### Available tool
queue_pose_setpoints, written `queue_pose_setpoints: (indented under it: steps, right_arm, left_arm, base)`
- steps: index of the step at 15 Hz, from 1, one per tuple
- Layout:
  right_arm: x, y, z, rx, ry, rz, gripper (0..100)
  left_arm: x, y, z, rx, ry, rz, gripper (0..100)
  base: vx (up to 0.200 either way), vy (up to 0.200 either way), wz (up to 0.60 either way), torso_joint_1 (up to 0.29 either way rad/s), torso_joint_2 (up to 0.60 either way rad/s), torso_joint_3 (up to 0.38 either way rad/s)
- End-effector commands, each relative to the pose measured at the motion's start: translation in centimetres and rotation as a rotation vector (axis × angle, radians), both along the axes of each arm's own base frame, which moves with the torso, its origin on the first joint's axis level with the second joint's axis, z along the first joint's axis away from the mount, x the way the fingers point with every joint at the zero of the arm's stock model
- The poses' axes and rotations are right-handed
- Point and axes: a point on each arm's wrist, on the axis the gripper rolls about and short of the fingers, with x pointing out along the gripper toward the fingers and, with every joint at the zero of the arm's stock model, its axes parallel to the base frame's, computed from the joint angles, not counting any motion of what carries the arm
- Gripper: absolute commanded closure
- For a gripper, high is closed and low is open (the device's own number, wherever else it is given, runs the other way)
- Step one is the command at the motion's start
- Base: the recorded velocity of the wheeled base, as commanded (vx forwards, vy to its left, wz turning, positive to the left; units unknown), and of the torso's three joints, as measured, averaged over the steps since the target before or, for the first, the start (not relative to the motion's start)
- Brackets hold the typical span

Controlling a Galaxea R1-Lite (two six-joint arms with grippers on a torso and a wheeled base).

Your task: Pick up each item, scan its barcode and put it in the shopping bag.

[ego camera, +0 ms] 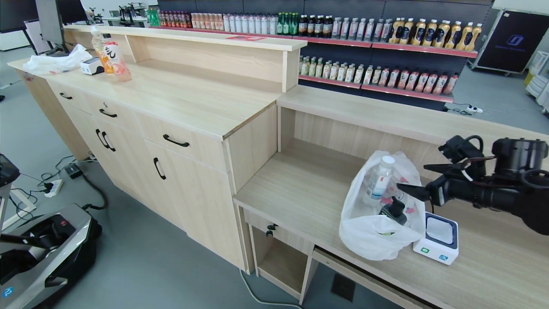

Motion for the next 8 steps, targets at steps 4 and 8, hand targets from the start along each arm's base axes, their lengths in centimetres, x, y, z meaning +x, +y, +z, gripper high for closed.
queue_pose_setpoints:
  steps: [4,8]
  right_arm:
    - [-8.8,-2.3,6.7,-0.06,-0.14,-0.25,0]
    - [-12.2,-1.8,8.6,0.051,-0.203,-0.455,0]
  left_arm:
    - [0.0,0.0,0.0,0.0,-0.001,0.001,0]
    - [0.0,0.0,0.0,0.0,-0.001,0.001,0]
  base:
    - [0.0,0.0,-0.6,0.002,0.0,0.004]
    - [0.0,0.0,-0.6,-0.001,0.0,0.004]
